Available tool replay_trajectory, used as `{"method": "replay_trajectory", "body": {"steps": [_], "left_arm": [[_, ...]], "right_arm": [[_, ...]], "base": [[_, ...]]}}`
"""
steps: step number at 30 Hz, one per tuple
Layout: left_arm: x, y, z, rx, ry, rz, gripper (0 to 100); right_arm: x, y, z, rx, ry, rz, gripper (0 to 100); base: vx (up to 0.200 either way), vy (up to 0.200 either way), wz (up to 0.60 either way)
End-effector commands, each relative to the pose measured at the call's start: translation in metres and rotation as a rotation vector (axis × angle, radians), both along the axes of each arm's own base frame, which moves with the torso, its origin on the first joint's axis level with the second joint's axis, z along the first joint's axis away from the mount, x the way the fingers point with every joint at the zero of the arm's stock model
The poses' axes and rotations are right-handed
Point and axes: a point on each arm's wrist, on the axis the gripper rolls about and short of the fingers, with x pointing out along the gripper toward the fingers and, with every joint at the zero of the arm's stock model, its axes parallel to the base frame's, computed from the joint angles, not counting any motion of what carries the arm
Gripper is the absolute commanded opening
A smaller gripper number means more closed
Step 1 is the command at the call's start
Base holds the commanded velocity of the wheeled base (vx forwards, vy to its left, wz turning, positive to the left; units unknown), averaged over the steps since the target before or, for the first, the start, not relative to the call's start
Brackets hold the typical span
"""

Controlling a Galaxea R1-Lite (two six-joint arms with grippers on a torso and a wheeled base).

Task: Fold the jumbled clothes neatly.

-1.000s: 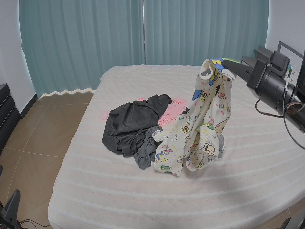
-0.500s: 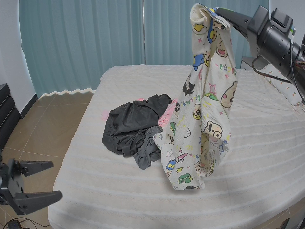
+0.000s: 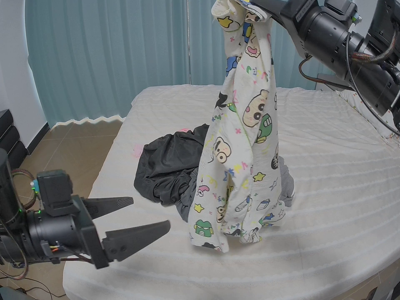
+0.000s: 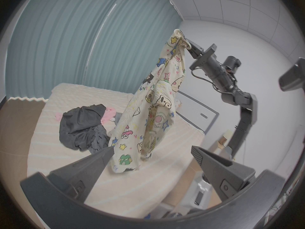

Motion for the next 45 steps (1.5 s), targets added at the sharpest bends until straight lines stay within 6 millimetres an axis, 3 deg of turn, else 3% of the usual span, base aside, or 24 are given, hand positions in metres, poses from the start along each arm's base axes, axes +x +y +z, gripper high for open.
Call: {"method": "replay_trajectory", "body": {"steps": [1, 7, 17, 24, 36, 45], "left_arm": [[0.022, -0.038, -0.029, 0.078, 0.054, 0.067, 100], [0.04, -0.054, -0.051, 0.122, 0.047, 0.191, 100], [0.06, -0.073, -0.074, 0.096, 0.028, 0.209, 100], [0.07, -0.086, -0.077, -0.017, -0.054, 0.267, 100], [0.061, -0.099, -0.073, -0.062, -0.08, 0.231, 100], [0.096, -0.123, -0.077, -0.083, -0.111, 0.352, 100]], "right_arm": [[-0.006, 0.003, -0.003, -0.003, 0.01, 0.017, 0], [-0.016, -0.002, 0.003, 0.023, 0.007, 0.035, 0], [-0.023, -0.009, 0.005, 0.045, 0.018, 0.047, 0], [-0.024, -0.01, 0.003, 0.042, 0.023, 0.048, 0], [-0.021, -0.012, 0.001, 0.056, 0.044, 0.054, 0], [-0.022, -0.01, -0.001, 0.052, 0.048, 0.058, 0]], "base": [[0.0, 0.0, 0.0], [0.0, 0.0, 0.0], [0.0, 0.0, 0.0], [0.0, 0.0, 0.0], [0.0, 0.0, 0.0], [0.0, 0.0, 0.0]]}}
